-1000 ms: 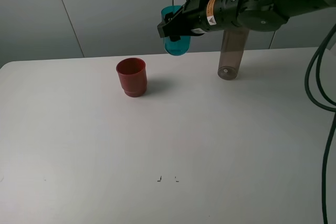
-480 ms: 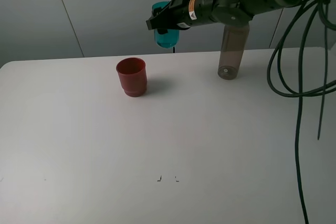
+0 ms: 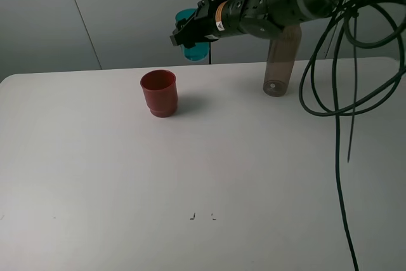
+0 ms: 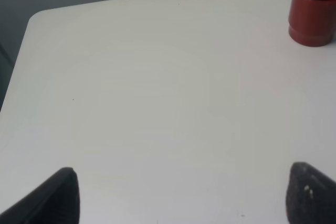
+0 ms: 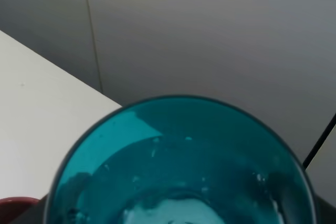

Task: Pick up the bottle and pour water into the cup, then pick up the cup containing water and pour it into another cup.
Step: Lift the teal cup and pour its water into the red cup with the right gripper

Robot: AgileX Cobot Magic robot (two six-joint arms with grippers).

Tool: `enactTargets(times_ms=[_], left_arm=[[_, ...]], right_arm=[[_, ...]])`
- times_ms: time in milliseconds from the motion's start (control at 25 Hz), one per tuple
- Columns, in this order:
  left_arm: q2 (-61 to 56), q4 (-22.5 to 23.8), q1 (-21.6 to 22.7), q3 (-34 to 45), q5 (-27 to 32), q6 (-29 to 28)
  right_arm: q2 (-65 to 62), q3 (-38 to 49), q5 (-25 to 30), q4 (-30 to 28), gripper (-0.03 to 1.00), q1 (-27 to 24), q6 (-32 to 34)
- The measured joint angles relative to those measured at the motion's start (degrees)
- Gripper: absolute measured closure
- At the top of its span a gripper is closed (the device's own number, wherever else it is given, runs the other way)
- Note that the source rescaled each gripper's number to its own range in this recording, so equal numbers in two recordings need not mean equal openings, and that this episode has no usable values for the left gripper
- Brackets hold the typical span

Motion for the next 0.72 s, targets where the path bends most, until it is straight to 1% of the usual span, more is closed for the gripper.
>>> enactTargets(times_ms=[80,320,720], left_arm=[[0.0,0.0,0.0,0.0,0.0,0.0],[0.0,0.0,0.0,0.0,0.0,0.0],[0.0,0.0,0.0,0.0,0.0,0.0]], right_arm=[[0.58,-0.76,0.11,0.0,0.82,0.14,-1.87],[1.92,-1.97,0.24,0.09,0.82,0.59,-4.01],[2.88,-3.42,0.34,0.23,0.82,1.68,-10.29]])
